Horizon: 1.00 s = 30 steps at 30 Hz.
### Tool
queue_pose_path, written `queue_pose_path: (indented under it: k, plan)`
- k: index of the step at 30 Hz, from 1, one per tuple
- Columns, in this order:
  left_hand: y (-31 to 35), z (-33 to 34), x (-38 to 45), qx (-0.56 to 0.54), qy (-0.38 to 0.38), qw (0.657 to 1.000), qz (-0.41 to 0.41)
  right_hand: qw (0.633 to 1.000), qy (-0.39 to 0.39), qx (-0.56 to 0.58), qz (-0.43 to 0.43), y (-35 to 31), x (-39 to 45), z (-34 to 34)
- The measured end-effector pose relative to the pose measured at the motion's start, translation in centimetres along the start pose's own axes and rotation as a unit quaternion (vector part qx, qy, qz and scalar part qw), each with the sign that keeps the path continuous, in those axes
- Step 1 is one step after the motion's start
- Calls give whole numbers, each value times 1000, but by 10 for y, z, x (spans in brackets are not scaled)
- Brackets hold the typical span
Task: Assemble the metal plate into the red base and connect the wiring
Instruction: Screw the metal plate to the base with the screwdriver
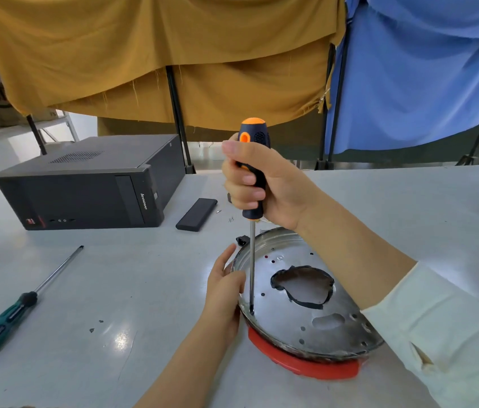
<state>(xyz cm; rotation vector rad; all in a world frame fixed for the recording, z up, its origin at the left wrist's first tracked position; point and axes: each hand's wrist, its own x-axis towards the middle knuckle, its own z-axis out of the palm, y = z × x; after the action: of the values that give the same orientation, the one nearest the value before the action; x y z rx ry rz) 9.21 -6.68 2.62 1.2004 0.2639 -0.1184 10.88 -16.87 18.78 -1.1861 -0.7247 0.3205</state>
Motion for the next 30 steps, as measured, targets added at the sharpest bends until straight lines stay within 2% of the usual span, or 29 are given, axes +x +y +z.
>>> queue_pose_path:
  k: [3, 6, 9, 11, 13, 16, 19, 20, 22, 24, 27, 30]
  plan:
    - [0, 4, -3, -60, 32, 998, -12, 999, 34, -15, -10, -1, -2, 3]
    - [-1, 8, -4, -111, 45, 993, 12, 989, 136, -37, -30, 2, 0, 14]
    - [-1, 12, -5, -122, 68, 990, 24, 938, 302, -141, -91, 14, 4, 26]
    - [0, 11, -5, -120, 74, 990, 19, 917, 337, -185, -110, 17, 4, 29]
    - [2, 9, -4, -108, 58, 993, 3, 940, 285, -171, -82, 12, 4, 24]
    - [8, 4, -1, -68, 20, 997, -43, 991, 95, -92, 8, -4, 1, 9]
    - [14, 7, 6, -44, 26, 996, -72, 991, -78, -73, 75, -17, 1, -2]
    - [15, 9, 8, -39, 32, 996, -67, 988, -112, -76, 74, -19, 1, -3]
    - [14, 13, 9, -47, 44, 997, -45, 987, -129, -77, 49, -17, 2, 2]
    - [11, 13, 9, -67, 52, 996, -29, 994, -75, -69, 29, -10, 4, 8]
    - [10, 13, 9, -59, 69, 996, -20, 994, 86, -62, -9, 2, 5, 13]
    - [13, 15, 4, 11, 90, 996, -19, 947, 285, -132, -69, 9, 2, 18]
